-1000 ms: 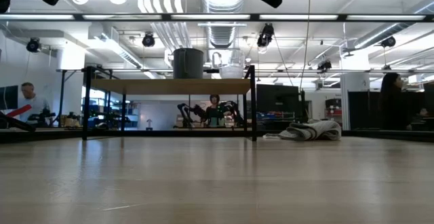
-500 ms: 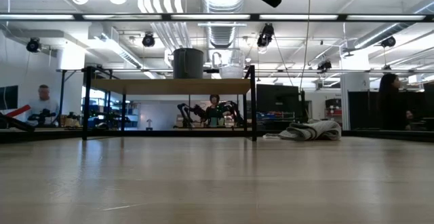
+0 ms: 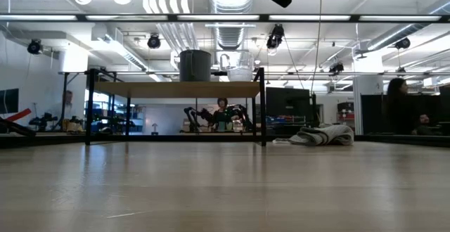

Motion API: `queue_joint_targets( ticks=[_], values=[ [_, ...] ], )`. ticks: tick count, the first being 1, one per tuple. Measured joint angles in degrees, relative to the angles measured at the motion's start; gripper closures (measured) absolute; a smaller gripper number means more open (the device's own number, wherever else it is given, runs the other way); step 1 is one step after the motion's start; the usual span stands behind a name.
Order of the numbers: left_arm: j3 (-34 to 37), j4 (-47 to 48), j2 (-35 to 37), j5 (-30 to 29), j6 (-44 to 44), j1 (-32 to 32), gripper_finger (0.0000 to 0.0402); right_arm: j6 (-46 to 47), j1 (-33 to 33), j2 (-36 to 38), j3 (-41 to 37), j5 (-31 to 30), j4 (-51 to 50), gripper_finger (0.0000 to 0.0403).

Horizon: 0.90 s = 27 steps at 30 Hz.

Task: Stack small to large cups/mugs on shelf
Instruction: Put the black cup on the shelf

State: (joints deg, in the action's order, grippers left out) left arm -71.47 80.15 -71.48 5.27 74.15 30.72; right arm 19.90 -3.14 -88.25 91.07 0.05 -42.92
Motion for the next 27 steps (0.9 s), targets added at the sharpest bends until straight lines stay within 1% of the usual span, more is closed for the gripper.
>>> queue_joint_targets(
  ticks=[4, 8, 13, 18, 21, 22, 24, 25, 27],
  values=[
    [4.1, -0.2, 0.0, 3.3, 0.5, 0.0, 0.034, 0.0, 0.0, 0.0, 0.0, -0.1, 0.0, 0.0337],
    [6.2, -1.7, -0.3, 3.6, 2.4, 0.0, 0.031, 0.0, 0.1, 0.0, 0.0, 0.0, 0.0, 0.0337],
    [7.1, -4.7, -1.7, 2.2, 1.9, 0.0, 0.0302, 0.0, 0.1, 0.0, 0.0, 0.1, 0.0, 0.0337],
    [10.1, -6.7, -3.7, 2.0, 1.6, 0.0, 0.0302, -0.3, 0.1, 0.0, 0.0, 0.1, 0.0, 0.0337],
    [11.4, -6.6, -4.2, 3.1, -0.7, 0.0, 0.032, -0.4, 0.1, 0.0, 0.0, 0.0, 0.0, 0.0337],
    [11.6, -6.5, -4.2, 3.9, -1.4, 0.0, 0.0335, -0.4, 0.1, 0.0, 0.0, 0.1, 0.0, 0.0337],
    [11.7, -6.5, -3.8, 5.2, -3.4, 0.0, 0.0377, -0.5, 0.1, 0.0, 0.0, 0.1, 0.0, 0.0337],
    [11.5, -6.4, -3.4, 5.4, -4.1, 0.0, 0.0388, -0.5, 0.1, 0.0, 0.0, 0.1, 0.0, 0.0337],
    [10.3, -5.9, -2.3, 5.6, -5.4, 0.0, 0.0396, -0.5, 0.1, 0.0, 0.0, 0.0, 0.0, 0.0337]
  ],
)
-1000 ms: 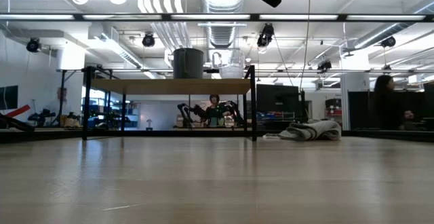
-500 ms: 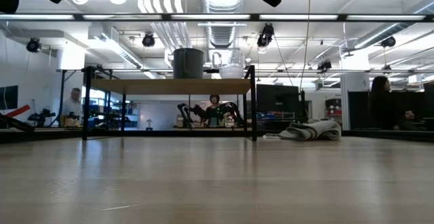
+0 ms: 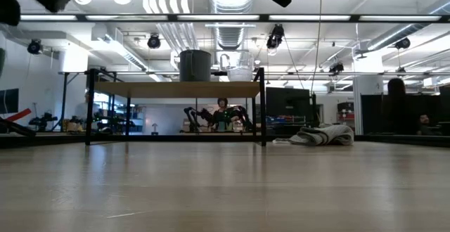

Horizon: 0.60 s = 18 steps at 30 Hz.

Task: Stack small to large cups/mugs on shelf
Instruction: Put the black cup on the shelf

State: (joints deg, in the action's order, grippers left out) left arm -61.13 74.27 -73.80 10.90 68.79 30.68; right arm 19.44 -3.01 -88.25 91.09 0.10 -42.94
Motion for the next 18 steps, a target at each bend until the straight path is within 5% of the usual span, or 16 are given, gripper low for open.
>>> queue_joint_targets(
  ticks=[10, 18],
  values=[
    [-21.4, 16.1, 0.0, -2.4, -3.4, -1.1, 0.0401, -0.2, 0.0, 0.0, 0.0, -0.2, 0.0, 0.0337],
    [-37.2, 15.8, -0.8, -23.3, -15.1, -7.3, 0.0401, 0.0, 0.0, 0.0, 0.0, -0.2, 1.3, 0.0337]
  ],
)
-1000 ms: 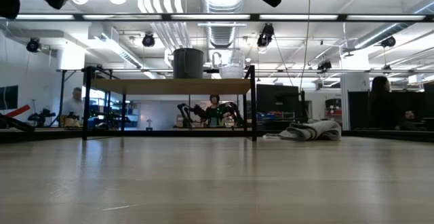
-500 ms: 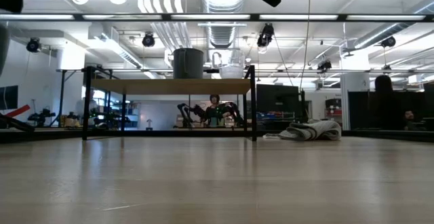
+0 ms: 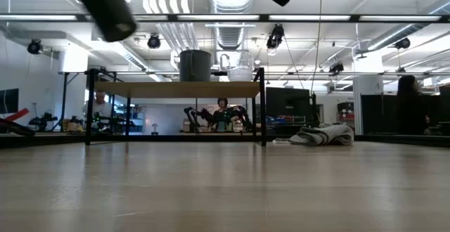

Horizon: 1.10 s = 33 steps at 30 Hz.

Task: Stack small to large cups/mugs on shelf
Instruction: Put the black cup on the shelf

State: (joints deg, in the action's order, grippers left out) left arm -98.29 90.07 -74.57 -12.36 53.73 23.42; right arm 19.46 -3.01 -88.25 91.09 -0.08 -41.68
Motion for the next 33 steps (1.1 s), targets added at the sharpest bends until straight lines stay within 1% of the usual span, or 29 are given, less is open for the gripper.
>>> queue_joint_targets(
  ticks=[3, 6, 10, 13, 15, 18, 19, 23, 26, 30, 33],
  values=[
    [-1.8, -0.2, -0.1, -5.7, -9.8, -5.8, 0.0401, 0.6, 0.1, 0.0, 0.0, 0.0, 0.9, 0.0337],
    [-2.3, 0.0, -0.1, -9.7, -19.5, -13.7, 0.0401, 2.8, 0.1, 0.0, 0.0, 0.0, 0.8, 0.0337],
    [-2.3, 0.0, -0.3, -12.7, -29.5, -24.8, 0.0401, 4.1, 0.5, 0.0, 0.0, 0.0, 0.5, 0.0337],
    [-2.4, -0.2, -0.3, -13.5, -34.5, -32.4, 0.0401, 4.1, 1.1, 0.0, 0.0, 0.0, 0.4, 0.0337],
    [-2.4, -1.5, -0.3, -11.6, -37.5, -37.0, 0.0401, 4.1, 1.5, 0.0, 0.0, 0.0, 0.4, 0.0337],
    [-2.4, -2.4, -0.3, -4.3, -42.6, -42.4, 0.0402, 4.1, 2.0, 0.0, 0.0, 0.0, 0.4, 0.0337],
    [-2.4, -2.6, -0.3, -3.0, -43.9, -43.8, 0.0402, 4.1, 2.0, 0.0, 0.0, 0.0, 0.4, 0.0337],
    [-2.4, -2.5, -1.3, -2.3, -45.5, -49.0, 0.0402, 4.1, 2.0, 0.0, 0.0, 0.0, 0.4, 0.0337],
    [-2.4, -2.5, -2.6, 0.2, -47.5, -52.8, 0.0402, 4.1, 2.0, 0.0, 0.0, 0.0, 0.4, 0.0337],
    [-2.4, -2.6, -5.8, 1.0, -48.2, -55.8, 0.0402, 4.2, 2.0, 0.0, 0.0, 0.0, 0.4, 0.0337],
    [-2.4, -2.6, -7.9, 2.4, -49.0, -56.4, 0.0402, 4.1, 2.0, 0.0, 0.0, 0.0, 0.4, 0.0337]
  ],
)
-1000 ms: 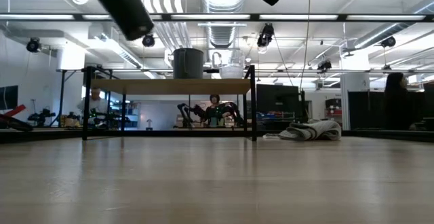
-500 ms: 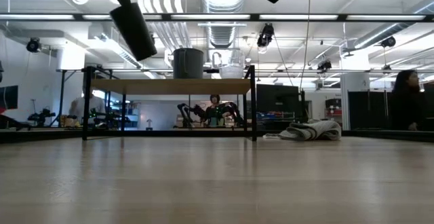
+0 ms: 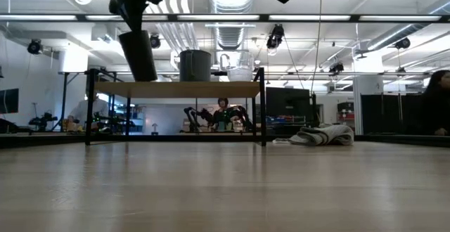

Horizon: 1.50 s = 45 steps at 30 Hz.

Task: Stack small to large cups/mugs on shelf
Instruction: Put the black cup on the shelf

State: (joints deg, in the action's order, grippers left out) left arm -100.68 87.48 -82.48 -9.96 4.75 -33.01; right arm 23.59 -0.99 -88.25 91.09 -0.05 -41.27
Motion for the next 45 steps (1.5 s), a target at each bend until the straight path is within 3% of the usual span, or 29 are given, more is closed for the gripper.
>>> queue_joint_targets(
  ticks=[12, 28, 38, 45],
  values=[
    [-1.7, 0.1, -4.3, 2.0, -5.4, -0.4, 0.0402, -0.3, 0.0, 0.0, 0.0, 0.0, -0.2, 0.0337],
    [-4.9, 2.6, -4.1, 2.3, -7.6, -0.5, 0.0401, -1.7, 0.0, 0.0, 0.0, 0.0, -0.4, 0.0337],
    [-4.8, 2.5, -5.1, 2.5, -8.2, -0.5, 0.0344, -1.1, 0.0, 0.0, 0.0, 0.0, -0.4, 0.0337],
    [-5.9, 2.6, -4.3, -0.3, -8.2, -0.5, 0.0338, -1.1, 0.0, 0.0, 0.0, 0.0, -0.4, 0.0337]
  ],
)
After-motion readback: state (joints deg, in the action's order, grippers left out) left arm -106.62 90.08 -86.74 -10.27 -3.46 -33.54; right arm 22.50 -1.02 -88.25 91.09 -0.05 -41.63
